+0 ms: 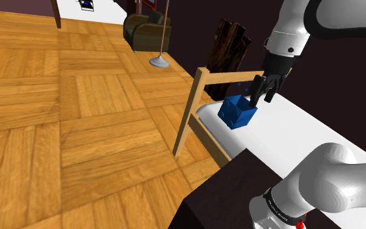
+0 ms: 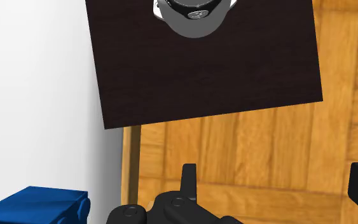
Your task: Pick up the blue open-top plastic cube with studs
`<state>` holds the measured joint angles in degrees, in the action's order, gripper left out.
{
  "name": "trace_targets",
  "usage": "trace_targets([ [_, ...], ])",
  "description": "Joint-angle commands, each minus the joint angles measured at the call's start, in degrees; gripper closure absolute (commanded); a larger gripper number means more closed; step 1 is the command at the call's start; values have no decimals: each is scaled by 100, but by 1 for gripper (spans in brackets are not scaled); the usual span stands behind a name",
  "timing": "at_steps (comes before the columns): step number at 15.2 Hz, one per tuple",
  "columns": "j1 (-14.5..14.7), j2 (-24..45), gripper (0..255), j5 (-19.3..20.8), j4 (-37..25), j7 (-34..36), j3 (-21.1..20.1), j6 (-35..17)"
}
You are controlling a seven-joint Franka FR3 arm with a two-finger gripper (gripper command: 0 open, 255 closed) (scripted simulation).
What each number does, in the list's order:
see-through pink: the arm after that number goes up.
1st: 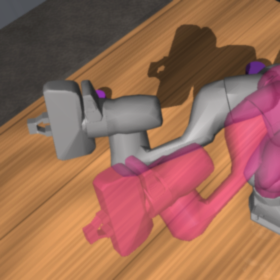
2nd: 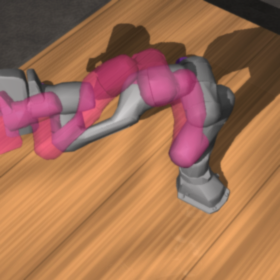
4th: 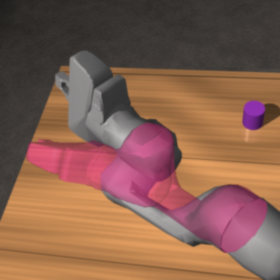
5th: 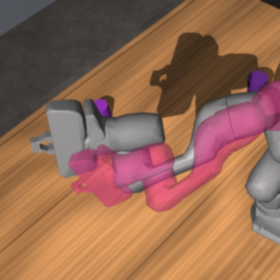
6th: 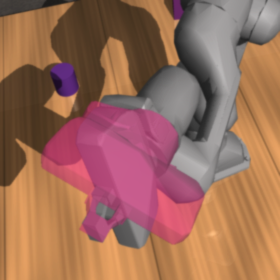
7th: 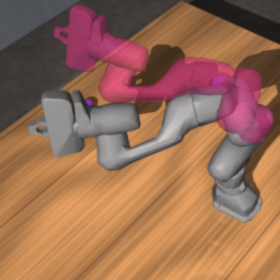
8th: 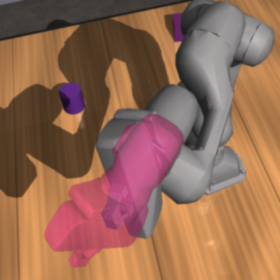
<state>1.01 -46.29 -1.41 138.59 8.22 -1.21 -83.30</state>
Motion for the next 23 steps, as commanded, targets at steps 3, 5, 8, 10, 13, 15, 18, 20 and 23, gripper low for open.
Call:
trace_targets([
  [3, -91, 136, 0, 136, 106, -227, 239, -292],
  [5, -181, 308, 0, 258, 183, -452, 478, -590],
  [8, -304, 631, 0, 410, 240, -787, 837, -1043],
  [10, -376, 889, 0, 485, 238, -1013, 1075, -1345],
  [13, -464, 1333, 0, 547, 176, -1360, 1429, -1791],
  [15, -505, 1665, 0, 549, 95, -1601, 1663, -2077],
  [18, -541, 2211, 0, 479, -86, -1986, 2011, -2482],
  [20, -551, 2605, 0, 375, -246, -2264, 2236, -2729],
  [23, -557, 3240, 0, 121, -544, -2722, 2555, -3051],
])
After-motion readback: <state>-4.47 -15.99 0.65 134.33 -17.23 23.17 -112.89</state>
